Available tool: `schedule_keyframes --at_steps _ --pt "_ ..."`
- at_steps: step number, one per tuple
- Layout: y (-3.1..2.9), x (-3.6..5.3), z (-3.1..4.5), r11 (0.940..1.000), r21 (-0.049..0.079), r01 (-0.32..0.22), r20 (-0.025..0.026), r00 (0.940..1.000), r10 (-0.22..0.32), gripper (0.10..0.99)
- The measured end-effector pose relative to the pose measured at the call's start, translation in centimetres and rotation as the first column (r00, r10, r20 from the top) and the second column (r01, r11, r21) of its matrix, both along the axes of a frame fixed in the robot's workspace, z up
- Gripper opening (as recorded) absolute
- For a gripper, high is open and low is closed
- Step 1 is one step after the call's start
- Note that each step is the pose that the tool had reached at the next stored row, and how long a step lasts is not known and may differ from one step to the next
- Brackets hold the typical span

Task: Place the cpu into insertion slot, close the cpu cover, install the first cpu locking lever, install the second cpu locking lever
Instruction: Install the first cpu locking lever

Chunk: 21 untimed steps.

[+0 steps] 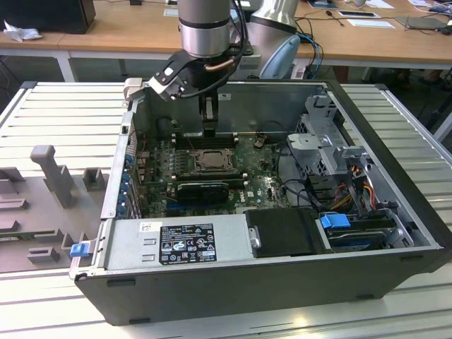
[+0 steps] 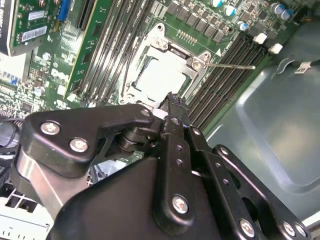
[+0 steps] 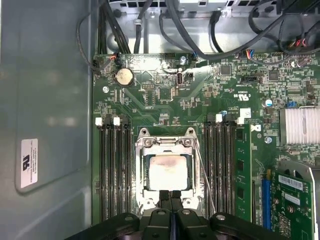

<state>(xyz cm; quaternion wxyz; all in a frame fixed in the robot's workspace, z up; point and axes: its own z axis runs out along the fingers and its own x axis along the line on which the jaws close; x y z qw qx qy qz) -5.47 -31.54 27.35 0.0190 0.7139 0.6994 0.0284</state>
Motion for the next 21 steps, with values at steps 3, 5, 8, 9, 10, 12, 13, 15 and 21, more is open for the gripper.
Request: schedule_keyframes --at_steps 3,5,8,9,10,12,13,15,21 --pt "0.00 0.00 0.01 0.9985 0.000 -0.055 -0.0003 0.9985 0.055 0.106" --pt "0.00 0.00 0.00 0.9945 0.000 -0.104 -0.0003 0.9945 0.104 0.106" --pt "0.00 0.00 -0.01 0.9905 0.000 -0.138 -0.0003 0.9905 0.138 0.106" --pt "0.00 0.00 -0.02 0.9894 0.000 -0.145 -0.0002 0.9894 0.145 0.106" --pt "0.00 0.00 -0.03 0.9875 0.000 -0.158 -0.0003 0.9875 0.158 0.106" --pt "-0.01 0.00 -0.03 0.9778 -0.001 -0.210 -0.0003 0.9778 0.210 0.106" --pt "0.00 0.00 -0.04 0.9732 -0.001 -0.230 -0.0003 0.9732 0.230 0.106" --pt "0.00 0.00 -0.04 0.9611 -0.001 -0.276 -0.0003 0.9611 0.276 0.106" --pt "0.00 0.00 -0.04 0.9146 -0.001 -0.404 -0.0003 0.9146 0.404 0.106"
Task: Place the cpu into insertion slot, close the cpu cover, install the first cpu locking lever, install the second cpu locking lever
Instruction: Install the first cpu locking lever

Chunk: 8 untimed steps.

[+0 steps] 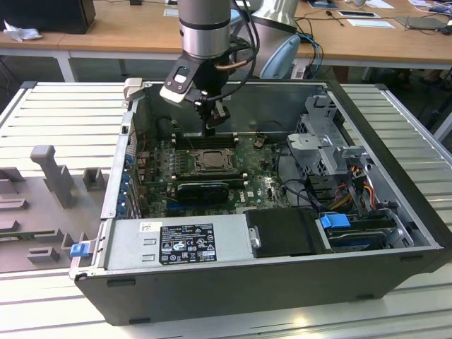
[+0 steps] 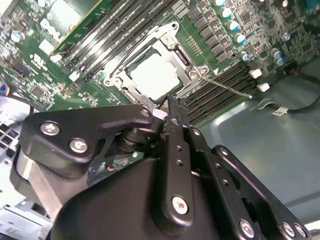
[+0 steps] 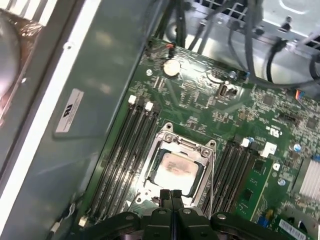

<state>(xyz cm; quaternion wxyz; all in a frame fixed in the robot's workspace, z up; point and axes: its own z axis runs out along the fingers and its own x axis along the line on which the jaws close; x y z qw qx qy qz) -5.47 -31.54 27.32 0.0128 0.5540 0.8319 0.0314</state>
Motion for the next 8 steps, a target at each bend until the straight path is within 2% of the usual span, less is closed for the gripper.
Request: schedule_keyframes --at_steps 3,6,8 --pt "0.00 0.00 0.00 0.9990 0.000 -0.044 0.0000 0.9990 0.044 0.106" --pt "0.00 0.00 0.00 0.9931 0.000 -0.117 0.0000 0.9931 0.117 0.106" --pt "0.00 0.00 0.00 0.9824 0.000 -0.187 0.0000 0.9824 0.187 0.106"
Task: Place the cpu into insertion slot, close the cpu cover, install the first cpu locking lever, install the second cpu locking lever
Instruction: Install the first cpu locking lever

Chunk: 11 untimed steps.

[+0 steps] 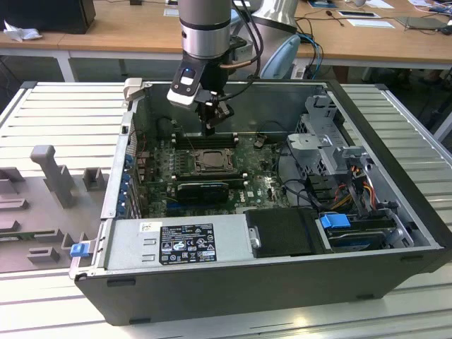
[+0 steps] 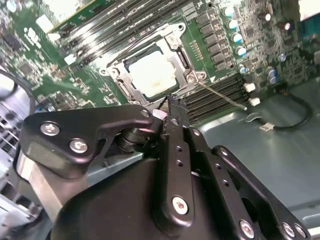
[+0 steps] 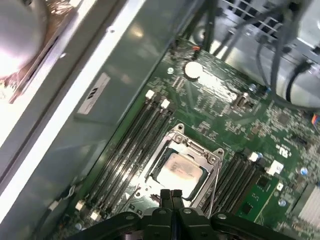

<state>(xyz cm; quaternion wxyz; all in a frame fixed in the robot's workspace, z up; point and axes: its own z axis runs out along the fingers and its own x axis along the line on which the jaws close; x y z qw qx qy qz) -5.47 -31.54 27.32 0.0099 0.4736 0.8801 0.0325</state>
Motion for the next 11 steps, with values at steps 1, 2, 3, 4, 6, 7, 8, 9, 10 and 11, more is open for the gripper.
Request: schedule_keyframes --at_steps 1,2,3,4,6,7,8,9,10,11 --pt "0.00 0.00 0.00 0.9999 0.000 -0.017 0.0000 0.9999 0.017 0.106" --pt "0.00 0.00 0.00 0.9994 0.000 -0.035 0.0000 0.9994 0.035 0.106" --pt "0.00 0.00 0.00 0.9982 0.000 -0.060 0.0000 0.9982 0.060 0.106" --pt "0.00 0.00 0.00 0.9970 0.000 -0.078 0.0000 0.9970 0.078 0.106" --pt "0.00 0.00 0.00 0.9923 0.000 -0.124 0.0000 0.9923 0.124 0.106" --pt "0.00 0.00 0.00 0.9901 0.000 -0.140 0.0000 0.9901 0.140 0.106" --pt "0.00 0.00 0.00 0.9845 0.000 -0.176 0.0000 0.9845 0.176 0.106" --pt "0.00 0.00 0.00 0.9775 0.000 -0.211 0.0000 0.9775 0.211 0.106" --pt "0.00 0.00 0.00 0.9697 0.000 -0.244 0.0000 0.9697 0.244 0.106" --pt "0.00 0.00 0.00 0.9658 0.000 -0.259 0.0000 0.9658 0.259 0.106"
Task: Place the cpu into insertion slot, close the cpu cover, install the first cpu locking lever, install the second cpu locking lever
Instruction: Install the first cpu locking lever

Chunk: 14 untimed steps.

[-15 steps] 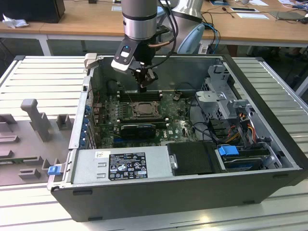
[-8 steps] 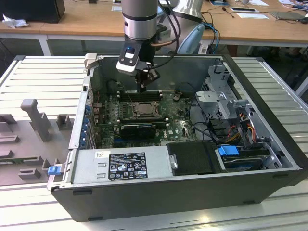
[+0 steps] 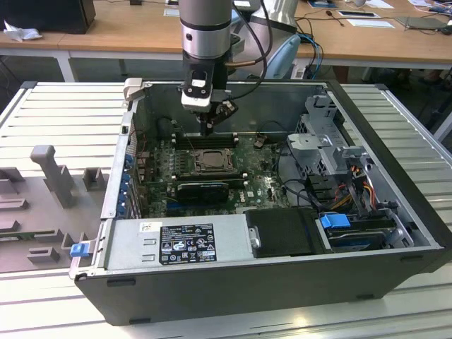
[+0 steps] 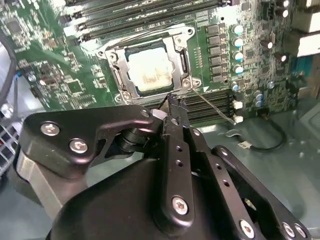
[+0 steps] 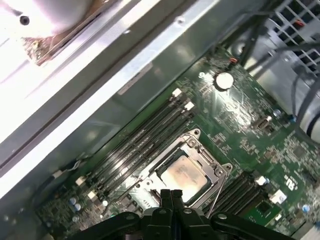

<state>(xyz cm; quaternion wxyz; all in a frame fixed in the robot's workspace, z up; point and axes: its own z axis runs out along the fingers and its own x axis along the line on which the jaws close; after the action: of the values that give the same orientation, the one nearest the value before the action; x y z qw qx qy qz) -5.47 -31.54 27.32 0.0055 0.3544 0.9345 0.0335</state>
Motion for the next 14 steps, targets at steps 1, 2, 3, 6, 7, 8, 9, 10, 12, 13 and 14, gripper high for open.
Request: schedule_keyframes --at_steps 1,2,3,6,7,8,9,10,12,13,14 --pt "0.00 0.00 0.00 0.9998 0.000 -0.019 0.0000 0.9998 0.019 0.106" --pt "0.00 0.00 0.00 0.9985 0.000 -0.055 0.0000 0.9985 0.055 0.106" --pt "0.00 0.00 0.00 0.9959 0.000 -0.091 0.0000 0.9959 0.091 0.106" --pt "0.00 0.00 0.00 0.9874 0.000 -0.159 0.0000 0.9874 0.159 0.106" --pt "0.00 0.00 0.00 0.9845 0.000 -0.175 0.0000 0.9845 0.175 0.106" --pt "0.00 0.00 0.00 0.9812 0.000 -0.193 0.0000 0.9812 0.193 0.106" --pt "0.00 0.00 0.00 0.9740 0.000 -0.227 -0.0001 0.9740 0.227 0.106" --pt "0.00 0.00 0.00 0.9695 0.000 -0.245 -0.0001 0.9695 0.245 0.106" --pt "0.00 0.00 -0.01 0.9565 0.000 -0.292 -0.0001 0.9565 0.292 0.106" --pt "0.00 0.00 -0.01 0.9511 0.000 -0.309 0.0000 0.9511 0.309 0.106" --pt "0.00 0.00 -0.02 0.9457 0.000 -0.325 -0.0001 0.9457 0.325 0.106"
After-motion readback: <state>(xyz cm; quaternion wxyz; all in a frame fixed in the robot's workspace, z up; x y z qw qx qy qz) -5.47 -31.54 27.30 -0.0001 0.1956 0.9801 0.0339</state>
